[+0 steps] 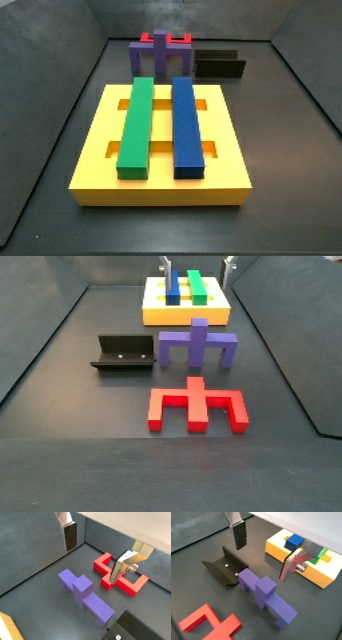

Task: Pick up the purple object. Move up. Move to above the board. Insert the purple object.
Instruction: Pick up the purple object.

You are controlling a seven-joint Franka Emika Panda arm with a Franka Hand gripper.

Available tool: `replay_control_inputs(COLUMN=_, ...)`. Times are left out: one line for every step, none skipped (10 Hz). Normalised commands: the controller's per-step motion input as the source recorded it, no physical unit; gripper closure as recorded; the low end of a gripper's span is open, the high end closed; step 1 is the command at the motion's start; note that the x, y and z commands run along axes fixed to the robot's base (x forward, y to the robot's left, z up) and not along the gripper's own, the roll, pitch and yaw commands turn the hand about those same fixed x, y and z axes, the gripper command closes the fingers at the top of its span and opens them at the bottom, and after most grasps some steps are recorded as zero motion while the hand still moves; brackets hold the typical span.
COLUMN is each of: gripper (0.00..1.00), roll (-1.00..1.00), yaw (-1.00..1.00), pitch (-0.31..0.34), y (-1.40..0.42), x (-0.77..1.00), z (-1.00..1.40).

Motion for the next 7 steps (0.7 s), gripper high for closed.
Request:
replay_control_inputs(gripper=0.0, roll=-0.14, yaw=-0.1, pitch=-0.064, y=0.0, x=0.0, z=-0.42)
replay_control_inputs(gripper=0.0, roll=-0.18, yaw=-0.13, pitch=-0.139, y=0.0, x=-0.01, z=-0.59)
replay_control_inputs(gripper=0.0, roll=-0.18, yaw=-0.16, pitch=-0.161, y=0.0, x=-0.09, z=-0.69)
replay_control_inputs(gripper=0.0, roll=-0.18, yaw=-0.19, pitch=-0.149, y=0.0, x=-0.07, z=-0.72)
replay_control_inputs(gripper=0.0, roll=-0.16, yaw=-0.19, pitch=-0.149, y=0.0, x=-0.04, z=-0.72)
replay_control_inputs(gripper=0.0, roll=-0.09, yaw=-0.1, pitch=-0.129, y=0.0, x=-0.12, z=-0.58)
replay_control_inputs(gripper=0.0, roll=-0.06, yaw=0.0, pitch=-0.109, y=0.0, x=-0.15, z=-0.45)
